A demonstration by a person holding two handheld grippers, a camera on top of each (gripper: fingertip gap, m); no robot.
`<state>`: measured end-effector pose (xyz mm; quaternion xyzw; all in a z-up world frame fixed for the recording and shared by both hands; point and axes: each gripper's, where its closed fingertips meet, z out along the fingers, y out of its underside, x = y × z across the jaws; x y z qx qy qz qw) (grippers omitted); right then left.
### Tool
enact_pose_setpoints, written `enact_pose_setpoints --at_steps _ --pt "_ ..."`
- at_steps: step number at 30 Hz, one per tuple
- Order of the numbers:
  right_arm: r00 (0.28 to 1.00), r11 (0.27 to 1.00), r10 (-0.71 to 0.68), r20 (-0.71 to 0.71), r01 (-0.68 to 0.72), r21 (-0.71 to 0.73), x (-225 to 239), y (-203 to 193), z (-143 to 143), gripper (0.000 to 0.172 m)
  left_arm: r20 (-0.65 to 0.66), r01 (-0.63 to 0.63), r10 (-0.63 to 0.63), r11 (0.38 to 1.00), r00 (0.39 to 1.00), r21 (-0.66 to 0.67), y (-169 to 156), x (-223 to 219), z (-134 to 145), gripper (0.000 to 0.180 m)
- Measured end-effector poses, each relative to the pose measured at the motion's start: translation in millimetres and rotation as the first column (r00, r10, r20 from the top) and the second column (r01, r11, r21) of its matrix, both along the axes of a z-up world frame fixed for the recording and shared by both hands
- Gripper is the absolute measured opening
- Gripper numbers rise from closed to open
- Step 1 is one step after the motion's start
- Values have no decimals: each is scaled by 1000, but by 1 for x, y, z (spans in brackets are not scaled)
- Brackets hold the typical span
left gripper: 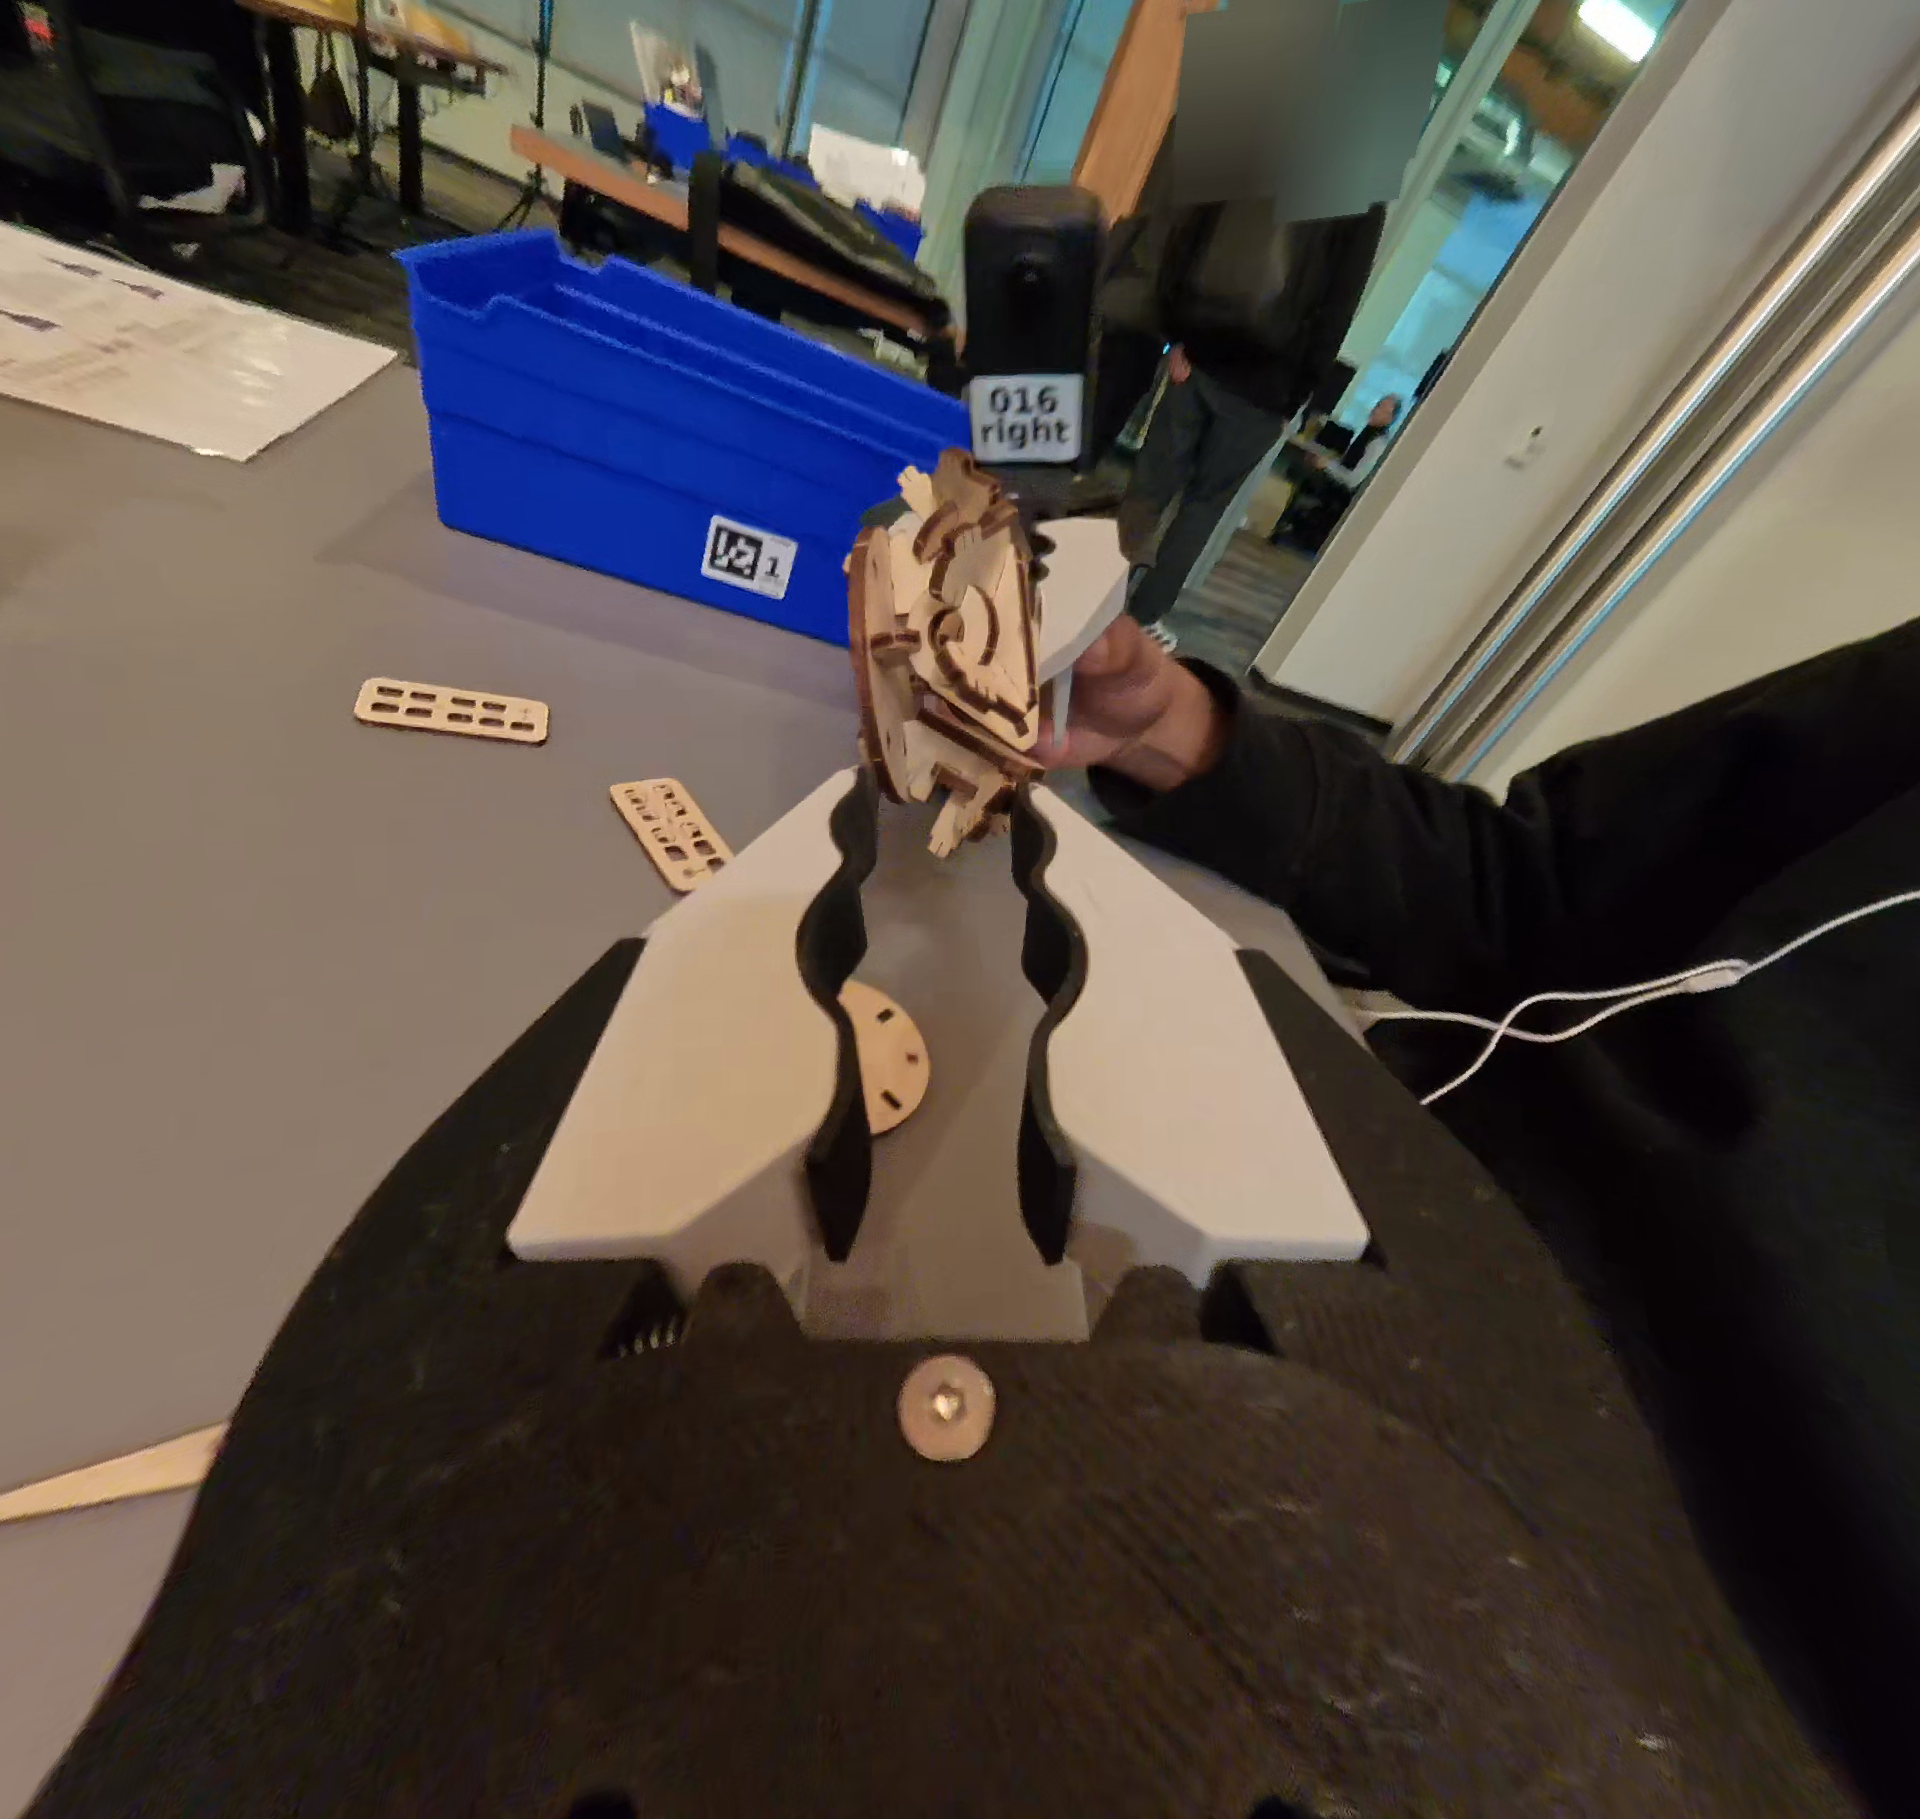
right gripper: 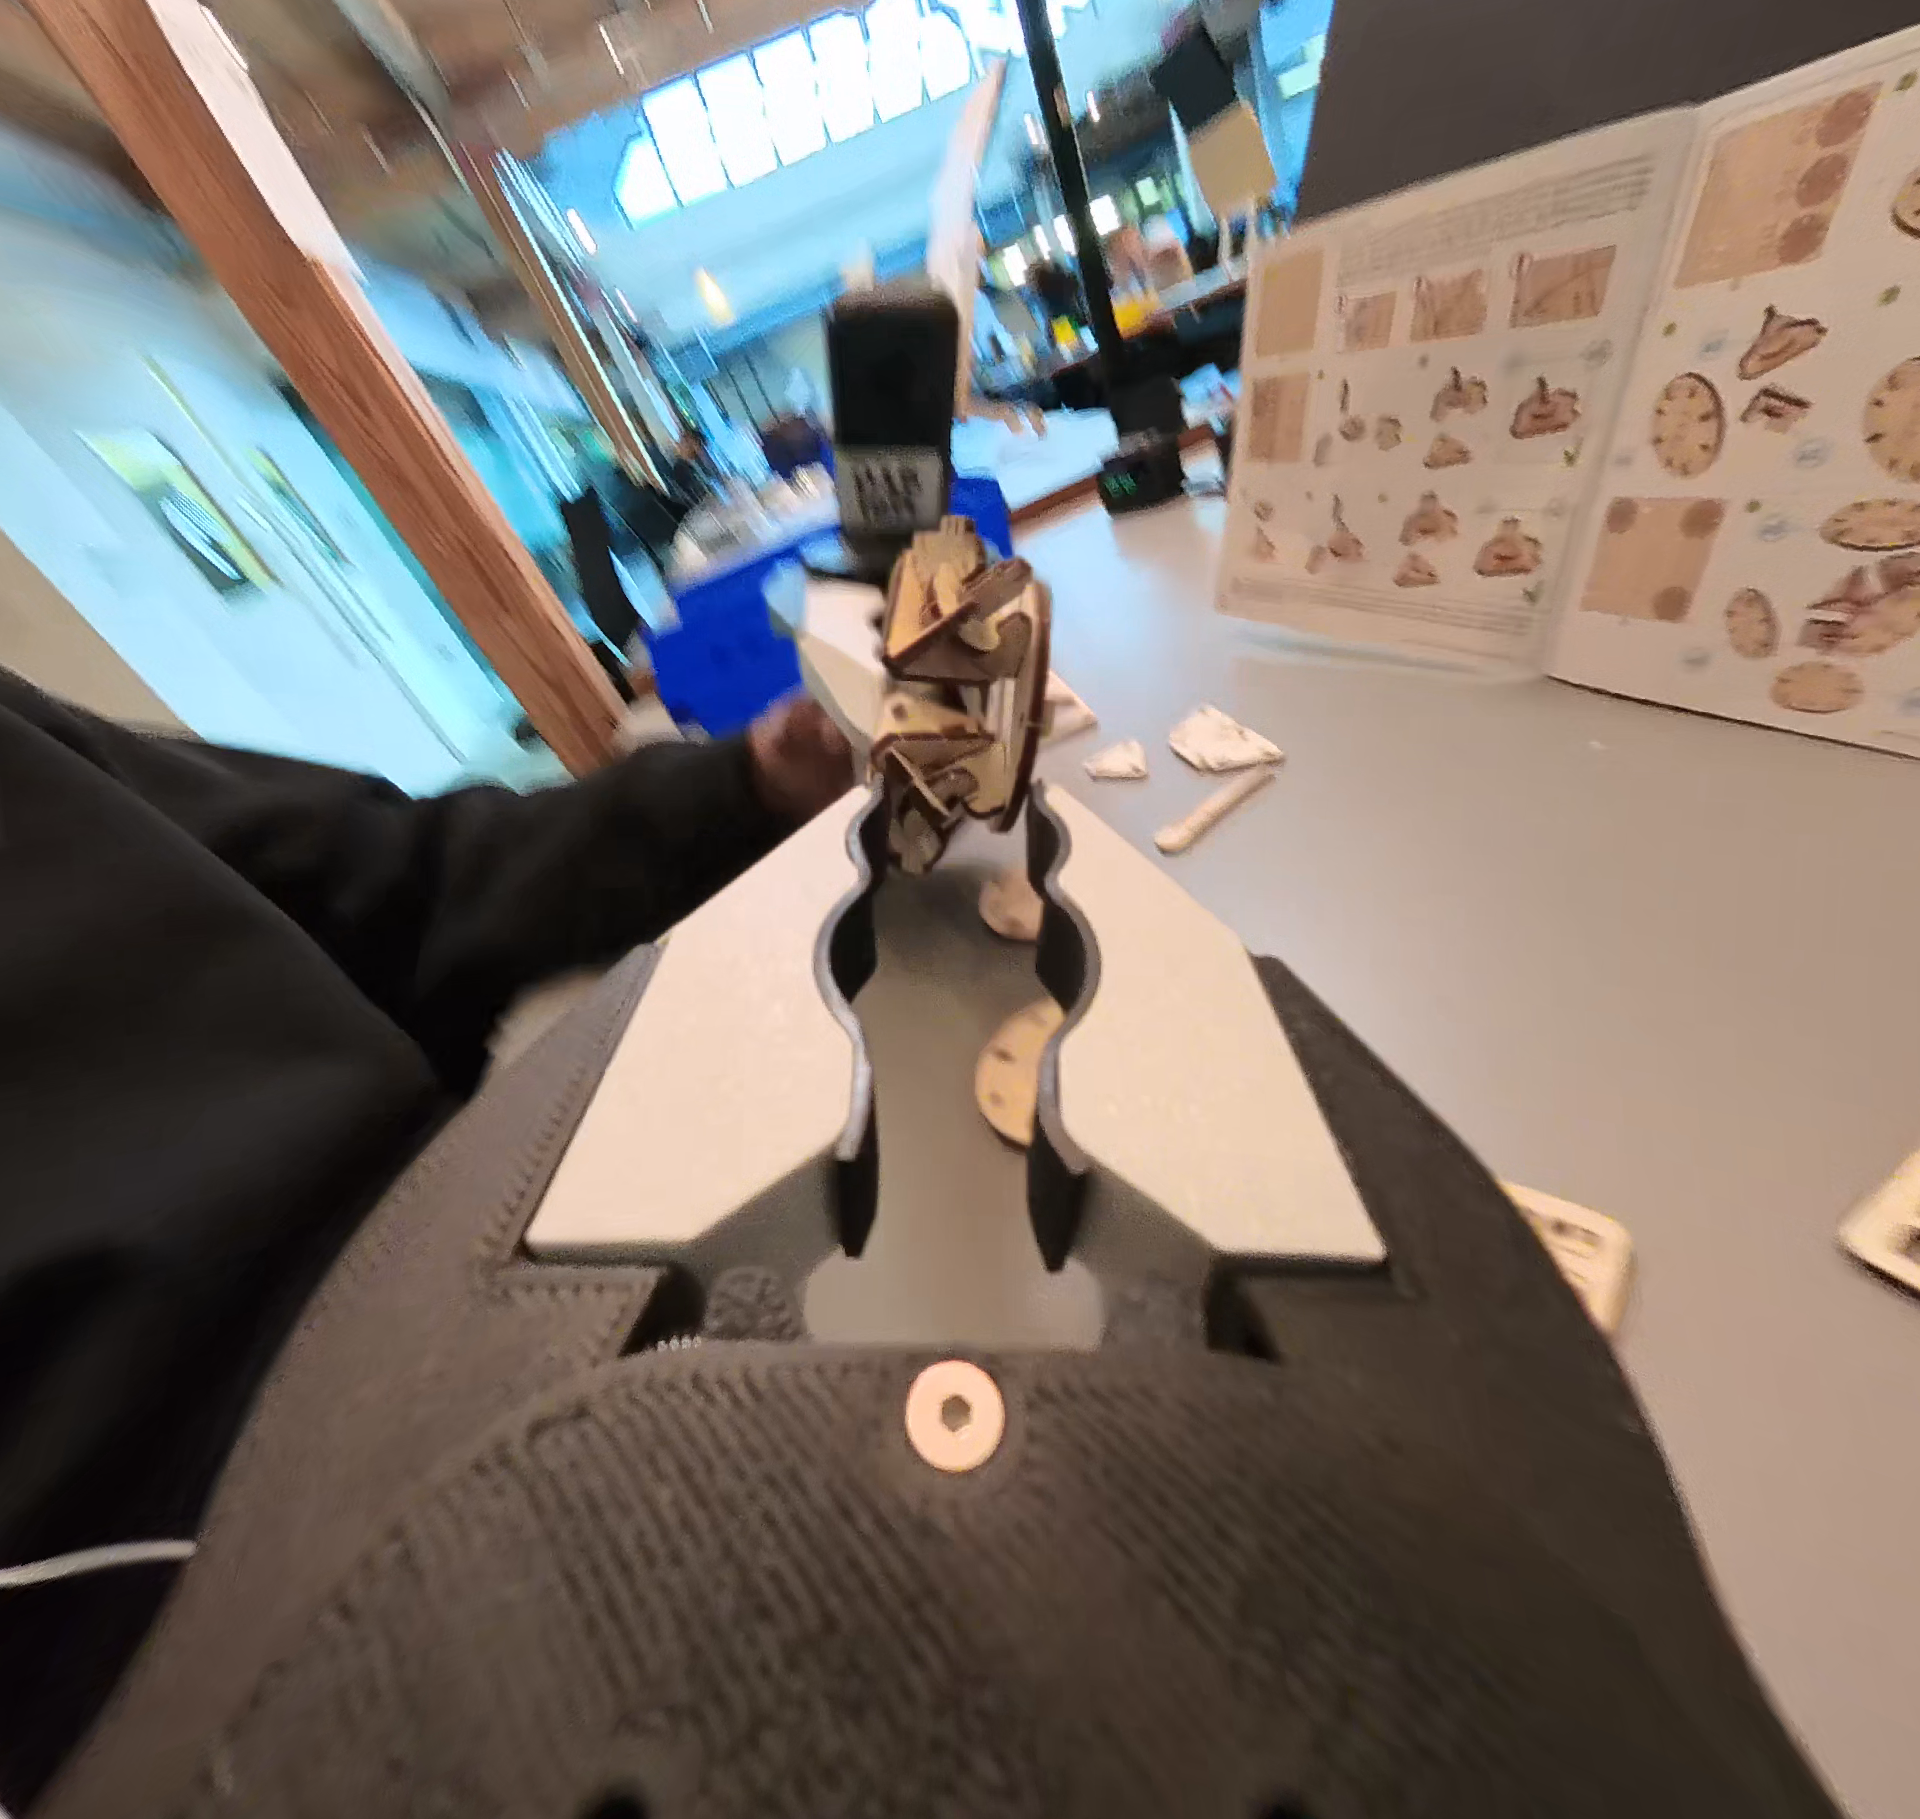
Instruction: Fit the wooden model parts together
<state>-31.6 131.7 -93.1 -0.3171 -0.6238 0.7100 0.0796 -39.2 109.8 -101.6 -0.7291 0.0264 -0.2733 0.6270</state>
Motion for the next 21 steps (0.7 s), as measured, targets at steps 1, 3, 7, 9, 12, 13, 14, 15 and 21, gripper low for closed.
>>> enact_pose_setpoints --at_steps 1,3,7,9,12,13,14,15,21 --pt "1000 999 -7 -7 7 51 0 -1 -5 24 -23 -5 4 1000 1000 -12 0 -1 -2 20" --pt "1000 989 -24 -16 26 148 -2 -1 -16 22 -67 -21 18 999 998 -50 0 -2 -9 20" --pt "999 945 -44 -9 45 323 -4 -1 -39 9 -182 -63 36 988 983 -142 1 -7 -31 21" --pt "998 926 -55 0 51 374 -6 -1 -47 9 -215 -72 33 981 976 -177 1 -9 -40 21" --pt "998 907 -62 17 50 419 -6 1 -55 10 -221 -70 24 977 975 -203 1 -10 -47 21" --pt "998 904 -61 21 46 425 -6 1 -56 10 -218 -67 21 976 976 -206 1 -10 -48 21" --pt "998 903 -60 22 45 427 -6 1 -57 10 -219 -67 20 976 975 -207 1 -10 -48 20" --pt "998 902 -61 22 45 429 -6 2 -57 10 -222 -66 19 976 975 -206 1 -9 -48 20" --pt "991 883 -111 70 66 465 -9 13 -66 34 -257 -66 6 971 967 -228 3 -6 -52 20"
